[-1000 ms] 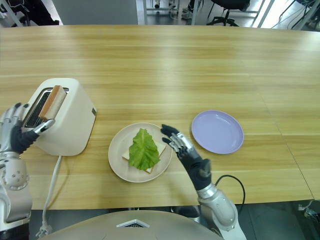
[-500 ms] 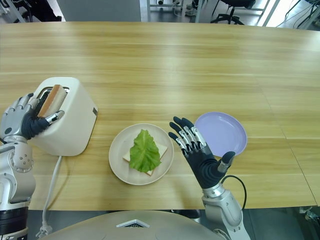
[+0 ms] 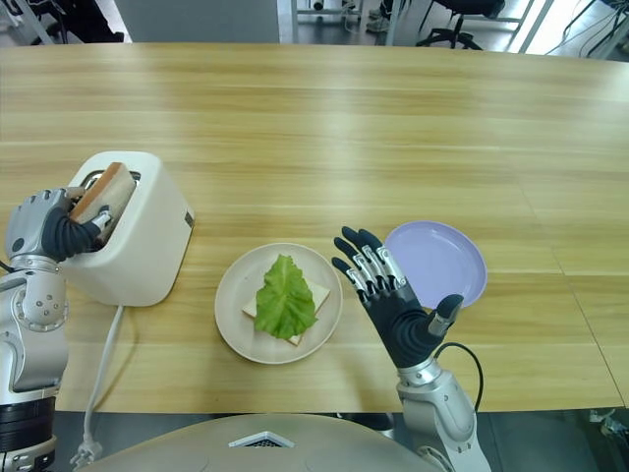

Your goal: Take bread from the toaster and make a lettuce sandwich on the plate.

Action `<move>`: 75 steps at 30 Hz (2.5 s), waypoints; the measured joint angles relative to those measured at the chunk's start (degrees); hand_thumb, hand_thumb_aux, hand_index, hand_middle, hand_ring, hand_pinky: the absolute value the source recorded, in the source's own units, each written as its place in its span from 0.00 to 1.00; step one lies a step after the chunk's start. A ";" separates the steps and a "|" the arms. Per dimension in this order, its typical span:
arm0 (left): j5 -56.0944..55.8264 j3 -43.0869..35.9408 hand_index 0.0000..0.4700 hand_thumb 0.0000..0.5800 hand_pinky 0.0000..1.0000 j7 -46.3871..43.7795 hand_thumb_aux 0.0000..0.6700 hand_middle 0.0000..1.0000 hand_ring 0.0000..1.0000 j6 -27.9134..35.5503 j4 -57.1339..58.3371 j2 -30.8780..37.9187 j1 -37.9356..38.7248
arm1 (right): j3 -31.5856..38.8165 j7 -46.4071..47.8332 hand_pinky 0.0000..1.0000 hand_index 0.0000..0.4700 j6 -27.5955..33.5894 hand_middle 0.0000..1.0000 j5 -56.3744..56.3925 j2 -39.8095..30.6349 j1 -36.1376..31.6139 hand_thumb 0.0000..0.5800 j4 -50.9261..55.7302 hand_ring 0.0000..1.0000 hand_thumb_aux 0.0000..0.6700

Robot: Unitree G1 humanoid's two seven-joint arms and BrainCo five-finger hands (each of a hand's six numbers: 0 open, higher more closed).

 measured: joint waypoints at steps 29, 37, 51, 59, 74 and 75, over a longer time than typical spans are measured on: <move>-35.59 -25.69 0.98 1.00 1.00 -0.79 1.00 1.00 1.00 9.54 -31.05 -28.51 12.58 | -24.38 -28.98 0.00 0.00 -39.51 0.00 -85.97 -2.65 -13.92 0.00 5.36 0.00 0.00; -32.85 -32.00 0.98 1.00 1.00 3.64 1.00 1.00 1.00 3.21 -17.11 -31.12 18.00 | -23.28 -31.37 0.00 0.00 -39.40 0.00 -93.52 -10.05 -17.64 0.00 5.24 0.00 0.00; -26.49 -31.41 0.98 1.00 1.00 7.25 1.00 1.00 1.00 -1.61 -0.66 -27.87 17.37 | 0.56 -16.74 0.00 0.00 -27.18 0.00 -103.23 -12.91 -28.38 0.00 23.50 0.00 0.00; -20.46 -30.72 0.98 1.00 1.00 9.69 1.00 1.00 1.00 -1.64 0.27 -24.56 19.60 | 8.48 -9.92 0.00 0.00 -21.22 0.00 -101.30 -12.86 -32.34 0.00 24.59 0.00 0.00; -2.03 -19.17 0.00 0.00 0.00 16.45 0.00 0.00 0.00 -5.34 -24.56 -17.08 15.88 | 14.28 2.50 0.00 0.00 -15.71 0.00 -92.15 -15.96 -37.21 0.00 24.75 0.00 0.00; -3.62 -17.77 0.00 0.00 0.00 16.02 0.00 0.00 0.00 -6.27 -25.26 -17.19 16.48 | 14.28 3.04 0.00 0.00 -15.16 0.00 -91.64 -16.93 -37.24 0.00 24.02 0.00 0.00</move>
